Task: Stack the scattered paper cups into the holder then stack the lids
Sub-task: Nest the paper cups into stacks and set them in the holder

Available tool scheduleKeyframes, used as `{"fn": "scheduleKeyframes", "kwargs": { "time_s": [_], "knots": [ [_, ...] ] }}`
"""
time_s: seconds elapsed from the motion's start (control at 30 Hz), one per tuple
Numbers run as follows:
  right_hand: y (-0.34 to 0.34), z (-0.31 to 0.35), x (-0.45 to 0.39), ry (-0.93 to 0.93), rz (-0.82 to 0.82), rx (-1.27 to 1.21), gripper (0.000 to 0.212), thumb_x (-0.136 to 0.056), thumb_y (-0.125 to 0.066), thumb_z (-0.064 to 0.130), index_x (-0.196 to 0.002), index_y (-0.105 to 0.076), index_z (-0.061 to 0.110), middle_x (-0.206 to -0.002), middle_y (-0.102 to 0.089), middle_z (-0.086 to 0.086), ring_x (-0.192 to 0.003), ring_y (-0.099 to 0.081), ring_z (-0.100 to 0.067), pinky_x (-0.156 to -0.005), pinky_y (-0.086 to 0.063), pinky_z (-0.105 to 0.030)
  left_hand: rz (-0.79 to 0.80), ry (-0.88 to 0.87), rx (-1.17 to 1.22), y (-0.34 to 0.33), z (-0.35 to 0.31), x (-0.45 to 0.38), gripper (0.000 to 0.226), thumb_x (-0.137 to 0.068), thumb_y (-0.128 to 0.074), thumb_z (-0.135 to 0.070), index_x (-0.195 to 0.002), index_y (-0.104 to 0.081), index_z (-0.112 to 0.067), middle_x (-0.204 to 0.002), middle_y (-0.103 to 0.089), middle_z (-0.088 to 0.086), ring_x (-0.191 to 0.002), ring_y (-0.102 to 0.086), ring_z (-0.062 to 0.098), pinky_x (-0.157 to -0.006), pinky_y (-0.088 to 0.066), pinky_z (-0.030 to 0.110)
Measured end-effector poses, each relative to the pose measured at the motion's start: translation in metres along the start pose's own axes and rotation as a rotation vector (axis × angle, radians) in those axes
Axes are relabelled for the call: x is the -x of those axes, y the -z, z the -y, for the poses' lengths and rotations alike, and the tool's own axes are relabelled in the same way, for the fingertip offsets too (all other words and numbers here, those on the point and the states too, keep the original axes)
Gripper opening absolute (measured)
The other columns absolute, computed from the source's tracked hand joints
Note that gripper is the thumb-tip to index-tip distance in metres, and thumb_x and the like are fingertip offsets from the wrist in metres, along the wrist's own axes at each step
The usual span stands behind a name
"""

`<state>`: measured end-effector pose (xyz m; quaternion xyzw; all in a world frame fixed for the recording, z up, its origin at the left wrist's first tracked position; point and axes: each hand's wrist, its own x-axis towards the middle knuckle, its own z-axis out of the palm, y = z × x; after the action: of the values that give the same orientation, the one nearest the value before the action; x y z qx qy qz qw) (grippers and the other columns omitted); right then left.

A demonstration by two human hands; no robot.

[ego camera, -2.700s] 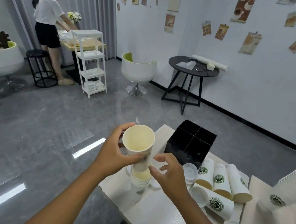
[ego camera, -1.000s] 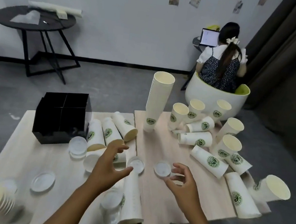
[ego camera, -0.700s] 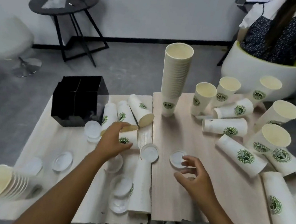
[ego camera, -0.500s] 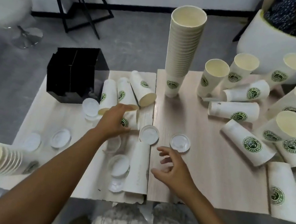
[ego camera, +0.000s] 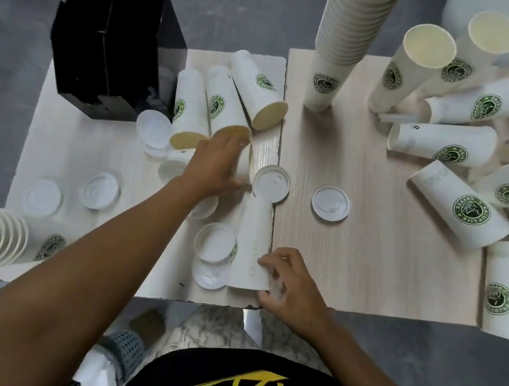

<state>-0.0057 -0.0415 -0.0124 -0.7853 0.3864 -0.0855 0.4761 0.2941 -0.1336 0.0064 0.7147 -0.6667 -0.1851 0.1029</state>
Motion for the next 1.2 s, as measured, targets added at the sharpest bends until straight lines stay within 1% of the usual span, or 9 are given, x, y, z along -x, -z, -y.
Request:
{"fn": "scheduleKeyframes", "kwargs": {
  "time_s": [0.07, 0.2, 0.33, 0.47, 0.6, 0.67, 0.77, 1.13, 1.2],
  "knots": [
    [-0.003, 0.003, -0.001, 0.033, -0.132, 0.021, 0.038, -0.08, -0.076, 0.014, -0.116, -0.067, 0.023, -0.119, -0.047, 0.012, -0.101, -0.057, -0.005, -0.075, -0.051, -0.017, -0.004, -0.011, -0.005, 0.0, 0.001, 0.0, 0.1, -0.059, -0.09, -0.06, -0.138, -0.045, -0.019, -0.152, -0.045, 0.001, -0.14, -0.043, 0.027, -0.094, -0.049, 0.05],
    [0.005, 0.014, -0.002, 0.081, -0.359, 0.096, 0.024, -0.08, -0.075, -0.003, -0.098, -0.073, 0.013, -0.099, -0.059, 0.005, -0.086, -0.057, -0.003, -0.074, -0.043, -0.007, -0.058, -0.039, 0.071, 0.008, -0.003, 0.001, 0.089, -0.062, -0.092, -0.041, -0.136, -0.05, -0.014, -0.141, -0.056, 0.004, -0.127, -0.053, 0.029, -0.092, -0.05, 0.05],
    [0.027, 0.03, -0.008, 0.111, -0.501, 0.126, 0.021, -0.079, -0.074, -0.006, -0.091, -0.073, 0.012, -0.092, -0.063, 0.005, -0.081, -0.054, 0.003, -0.071, -0.04, -0.004, -0.106, 0.016, 0.159, 0.028, -0.015, 0.003, 0.083, -0.061, -0.089, -0.048, -0.13, -0.052, -0.019, -0.123, -0.063, 0.0, -0.109, -0.06, 0.027, -0.092, -0.05, 0.046],
    [0.058, 0.057, -0.015, 0.13, -0.596, 0.081, 0.025, -0.078, -0.075, -0.009, -0.088, -0.072, 0.013, -0.087, -0.065, 0.007, -0.08, -0.056, 0.002, -0.072, -0.041, -0.007, -0.239, 0.078, 0.38, 0.056, -0.03, 0.019, 0.075, -0.063, -0.091, -0.032, -0.124, -0.048, -0.022, -0.122, -0.057, -0.008, -0.106, -0.058, 0.016, -0.091, -0.052, 0.037],
    [0.088, 0.095, -0.026, 0.253, -0.617, 0.022, 0.022, -0.08, -0.075, -0.007, -0.09, -0.075, 0.012, -0.088, -0.067, 0.007, -0.08, -0.06, 0.0, -0.074, -0.043, -0.009, -0.406, 0.154, 0.534, 0.086, -0.052, 0.051, 0.079, -0.068, -0.093, -0.021, -0.126, -0.042, -0.031, -0.121, -0.055, -0.022, -0.108, -0.056, -0.007, -0.086, -0.044, 0.009],
    [0.101, 0.117, -0.035, 0.347, -0.62, -0.01, 0.019, -0.08, -0.074, -0.006, -0.089, -0.075, 0.011, -0.088, -0.068, 0.005, -0.078, -0.062, -0.004, -0.071, -0.046, -0.011, -0.505, 0.169, 0.56, 0.109, -0.058, 0.073, 0.079, -0.068, -0.093, -0.017, -0.129, -0.043, -0.026, -0.123, -0.054, -0.022, -0.11, -0.054, -0.011, -0.087, -0.041, 0.005],
    [0.109, 0.15, -0.053, 0.455, -0.598, -0.046, 0.018, -0.08, -0.074, -0.004, -0.087, -0.075, 0.012, -0.086, -0.069, 0.007, -0.075, -0.062, -0.006, -0.065, -0.048, -0.015, -0.644, 0.198, 0.538, 0.145, -0.061, 0.114, 0.083, -0.067, -0.095, -0.016, -0.133, -0.045, -0.023, -0.128, -0.055, -0.018, -0.117, -0.056, 0.0, -0.095, -0.044, 0.012],
    [0.065, 0.29, -0.083, 0.766, -0.453, -0.099, 0.023, -0.08, -0.078, -0.003, -0.085, -0.076, 0.019, -0.083, -0.069, 0.011, -0.075, -0.061, -0.01, -0.06, -0.051, -0.022, -1.057, 0.31, 0.469, 0.244, -0.045, 0.283, 0.085, -0.065, -0.095, -0.015, -0.133, -0.045, -0.025, -0.132, -0.059, -0.014, -0.124, -0.059, 0.007, -0.103, -0.049, 0.024],
    [0.054, 0.315, -0.085, 0.788, -0.458, -0.111, 0.023, -0.081, -0.077, -0.001, -0.087, -0.076, 0.021, -0.082, -0.069, 0.012, -0.073, -0.062, -0.011, -0.059, -0.053, -0.029, -1.092, 0.307, 0.458, 0.257, -0.036, 0.311, 0.084, -0.064, -0.095, -0.018, -0.132, -0.045, -0.029, -0.132, -0.06, -0.013, -0.124, -0.059, 0.009, -0.104, -0.05, 0.028]
  ]
}}
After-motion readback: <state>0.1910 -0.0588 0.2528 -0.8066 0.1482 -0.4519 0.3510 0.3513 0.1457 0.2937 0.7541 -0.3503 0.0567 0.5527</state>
